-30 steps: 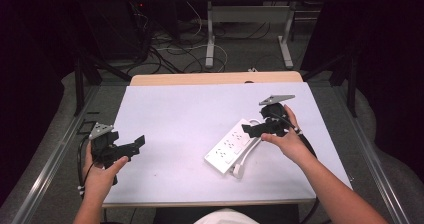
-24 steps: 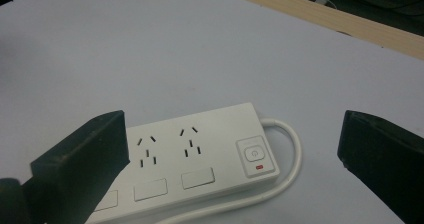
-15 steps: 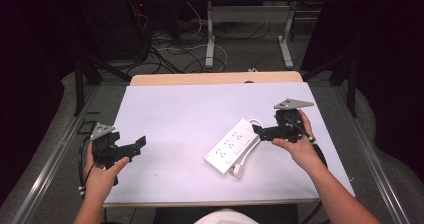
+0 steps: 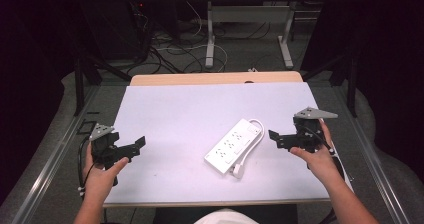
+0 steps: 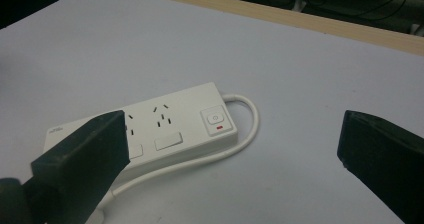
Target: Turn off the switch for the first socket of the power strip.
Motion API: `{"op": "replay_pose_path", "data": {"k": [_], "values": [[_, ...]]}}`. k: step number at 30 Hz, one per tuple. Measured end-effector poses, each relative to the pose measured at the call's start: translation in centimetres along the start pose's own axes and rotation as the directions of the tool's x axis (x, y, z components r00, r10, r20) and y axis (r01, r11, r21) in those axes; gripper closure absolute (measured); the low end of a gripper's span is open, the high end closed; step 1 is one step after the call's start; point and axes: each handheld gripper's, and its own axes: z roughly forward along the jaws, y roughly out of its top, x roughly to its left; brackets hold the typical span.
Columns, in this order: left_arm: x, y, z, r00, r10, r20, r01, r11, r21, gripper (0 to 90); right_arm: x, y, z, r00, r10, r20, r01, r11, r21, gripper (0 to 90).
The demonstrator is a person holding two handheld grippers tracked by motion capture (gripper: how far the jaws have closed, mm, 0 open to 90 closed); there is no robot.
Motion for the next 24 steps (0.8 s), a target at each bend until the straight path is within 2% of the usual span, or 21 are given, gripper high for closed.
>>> {"op": "replay_pose_path", "data": {"k": [5, 10, 14, 15, 17, 24], "values": [[0.0, 0.0, -0.1, 1.0, 0.0, 0.0, 0.0, 1.0, 0.0, 0.8, -1.1, -0.6, -0.8, 0.9997, 0.021, 0.009, -0.021, 0.9997, -0.013, 0.0], [0.1, 0.0, -0.1, 1.0, -0.002, -0.003, 0.002, 1.0, -0.005, 0.8, -2.2, -1.1, -1.6, 0.9979, 0.046, 0.045, -0.045, 0.9986, -0.03, 0.0], [0.1, 0.0, -0.1, 1.0, -0.005, -0.003, 0.005, 1.0, -0.006, 0.8, -3.2, -1.7, -1.9, 0.9938, 0.087, 0.069, -0.084, 0.9951, -0.052, 0.0], [0.1, 0.0, -0.1, 1.0, -0.005, -0.003, 0.005, 1.0, -0.006, 0.8, -3.4, -1.9, -1.8, 0.9916, 0.101, 0.08, -0.095, 0.9924, -0.078, 0.0], [0.2, 0.0, -0.1, 1.0, -0.008, -0.004, 0.008, 0.9999, -0.007, 0.8, -3.9, -2.1, -2.2, 0.9899, 0.113, 0.086, -0.108, 0.9925, -0.058, 0.0], [0.3, 0.0, -0.1, 1.0, -0.005, -0.008, 0.005, 1.0, -0.006, 0.8, -5.3, -2.9, -2.5, 0.9786, 0.157, 0.132, -0.147, 0.9854, -0.085, 0.0]]}}
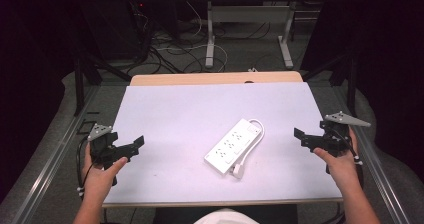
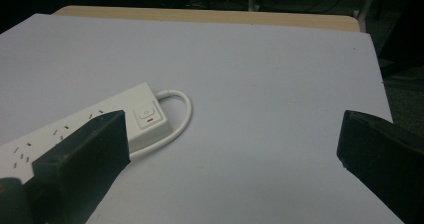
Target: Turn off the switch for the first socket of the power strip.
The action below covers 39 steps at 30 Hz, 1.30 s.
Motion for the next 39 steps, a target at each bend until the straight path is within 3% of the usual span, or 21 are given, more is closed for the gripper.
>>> {"op": "replay_pose_path", "data": {"k": [1, 4, 5, 6, 8, 14, 17, 22, 24, 25, 28, 29, 30, 33, 39], "values": [[0.0, 0.0, 0.0, 1.0, 0.0, 0.0, 0.0, 1.0, 0.001, 0.8, -0.2, -0.1, 0.2, 0.9999, 0.006, 0.01, -0.006, 0.9997, -0.025, 0.0], [0.0, -0.1, 0.2, 1.0, -0.003, 0.001, 0.003, 1.0, 0.003, 0.8, -0.7, -0.4, 0.0, 0.9996, 0.02, 0.023, -0.019, 0.9998, -0.004, 0.0], [0.0, -0.1, 0.2, 1.0, -0.003, 0.0, 0.003, 1.0, 0.008, 0.8, -0.8, -0.6, 0.3, 0.9991, 0.029, 0.031, -0.028, 0.9991, -0.031, 0.0], [0.0, -0.1, 0.2, 1.0, -0.003, -0.001, 0.003, 1.0, 0.008, 0.8, -1.1, -0.7, 0.1, 0.9993, 0.018, 0.033, -0.018, 0.9998, -0.002, 0.0], [0.1, -0.2, 0.2, 1.0, -0.004, -0.001, 0.004, 0.9999, 0.01, 0.8, -1.5, -0.9, 0.3, 0.999, 0.025, 0.038, -0.025, 0.9997, 0.005, 0.0], [0.1, -0.2, 0.3, 1.0, -0.008, -0.003, 0.008, 1.0, 0.004, 0.8, -2.4, -1.8, 0.7, 0.9958, 0.07, 0.06, -0.07, 0.9975, 0.006, 0.0], [0.2, -0.2, 0.3, 1.0, -0.006, -0.005, 0.006, 0.9999, 0.008, 0.8, -2.8, -2.2, 0.9, 0.9952, 0.07, 0.069, -0.069, 0.9976, -0.008, 0.0], [0.2, -0.2, 0.3, 0.9999, -0.007, -0.008, 0.007, 1.0, 0.005, 0.8, -3.1, -2.8, 1.3, 0.9919, 0.091, 0.088, -0.091, 0.9958, 0.001, 0.0], [0.2, -0.3, 0.3, 0.9999, -0.008, -0.007, 0.008, 1.0, 0.004, 0.8, -3.3, -3.0, 1.4, 0.9933, 0.07, 0.092, -0.073, 0.9971, 0.023, 0.0], [0.2, -0.3, 0.3, 0.9999, -0.009, -0.007, 0.009, 1.0, 0.004, 0.8, -3.3, -3.1, 1.6, 0.9923, 0.079, 0.096, -0.079, 0.9969, 0.0, 0.0], [0.2, -0.3, 0.3, 0.9999, -0.011, -0.009, 0.011, 0.9999, 0.009, 0.8, -3.3, -3.3, 1.8, 0.9911, 0.089, 0.099, -0.09, 0.9959, 0.005, 0.0], [0.2, -0.3, 0.3, 0.9999, -0.01, -0.009, 0.01, 0.9999, 0.009, 0.8, -3.4, -3.3, 1.7, 0.9921, 0.076, 0.099, -0.08, 0.9964, 0.03, 0.0], [0.2, -0.3, 0.4, 0.9999, -0.01, -0.008, 0.01, 0.9999, 0.008, 0.8, -3.4, -3.4, 1.8, 0.9912, 0.092, 0.095, -0.095, 0.9953, 0.02, 0.0], [0.2, -0.3, 0.4, 0.9999, -0.009, -0.009, 0.009, 0.9999, 0.009, 0.8, -3.6, -3.7, 2.1, 0.9912, 0.083, 0.104, -0.085, 0.9963, 0.016, 0.0], [0.3, -0.3, 0.4, 0.9999, -0.01, -0.011, 0.01, 0.9999, 0.008, 0.8, -3.5, -3.9, 2.3, 0.9907, 0.094, 0.098, -0.098, 0.9945, 0.036, 0.0]]}}
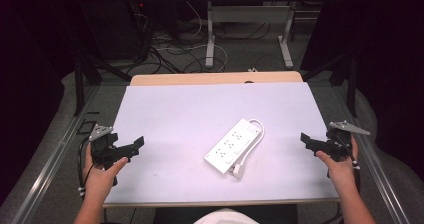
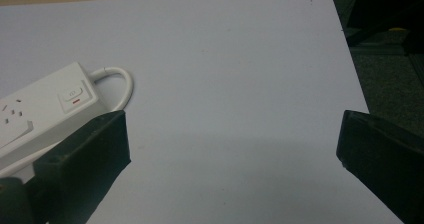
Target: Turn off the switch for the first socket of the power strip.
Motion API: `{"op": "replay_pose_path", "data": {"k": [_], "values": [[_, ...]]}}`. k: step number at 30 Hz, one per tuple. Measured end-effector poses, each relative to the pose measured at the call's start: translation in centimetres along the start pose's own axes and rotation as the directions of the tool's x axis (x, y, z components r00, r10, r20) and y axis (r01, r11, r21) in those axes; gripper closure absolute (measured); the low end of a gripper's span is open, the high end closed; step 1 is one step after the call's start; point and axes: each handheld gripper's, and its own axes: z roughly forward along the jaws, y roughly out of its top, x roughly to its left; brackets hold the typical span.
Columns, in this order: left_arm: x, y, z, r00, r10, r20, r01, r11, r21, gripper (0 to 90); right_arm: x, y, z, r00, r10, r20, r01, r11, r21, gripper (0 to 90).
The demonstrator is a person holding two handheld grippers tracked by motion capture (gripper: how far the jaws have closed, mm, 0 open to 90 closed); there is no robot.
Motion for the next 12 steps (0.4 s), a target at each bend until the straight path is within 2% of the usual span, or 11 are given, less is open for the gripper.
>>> {"op": "replay_pose_path", "data": {"k": [3, 4, 6, 7, 8, 12], "values": [[0.02, 0.0, 0.0, 1.0, -0.001, -0.002, 0.001, 1.0, 0.0, 0.8, -0.09, -0.09, 0.09, 1.0, -0.002, 0.0, 0.002, 1.0, 0.002, 0.0], [0.03, 0.0, 0.02, 1.0, -0.002, -0.002, 0.002, 1.0, -0.001, 0.8, -0.14, -0.13, 0.21, 1.0, -0.006, 0.008, 0.006, 0.9999, -0.011, 0.0], [0.05, -0.01, 0.04, 1.0, -0.002, -0.003, 0.002, 1.0, 0.0, 0.8, -0.23, -0.09, 0.07, 1.0, -0.004, 0.005, 0.004, 1.0, 0.009, 0.0], [0.05, -0.02, 0.06, 1.0, -0.001, -0.003, 0.001, 1.0, -0.001, 0.8, -0.12, -0.15, 0.22, 0.9999, 0.01, 0.008, -0.01, 0.9999, -0.007, 0.0], [0.04, -0.03, 0.06, 1.0, -0.001, -0.002, 0.001, 1.0, -0.002, 0.8, -0.21, -0.08, 0.09, 1.0, 0.002, 0.009, -0.002, 0.9999, 0.011, 0.0], [-0.02, -0.07, 0.06, 1.0, -0.001, -0.002, 0.001, 1.0, 0.0, 0.8, -0.09, -0.1, 0.1, 0.9998, 0.017, 0.007, -0.017, 0.9998, 0.011, 0.1]]}}
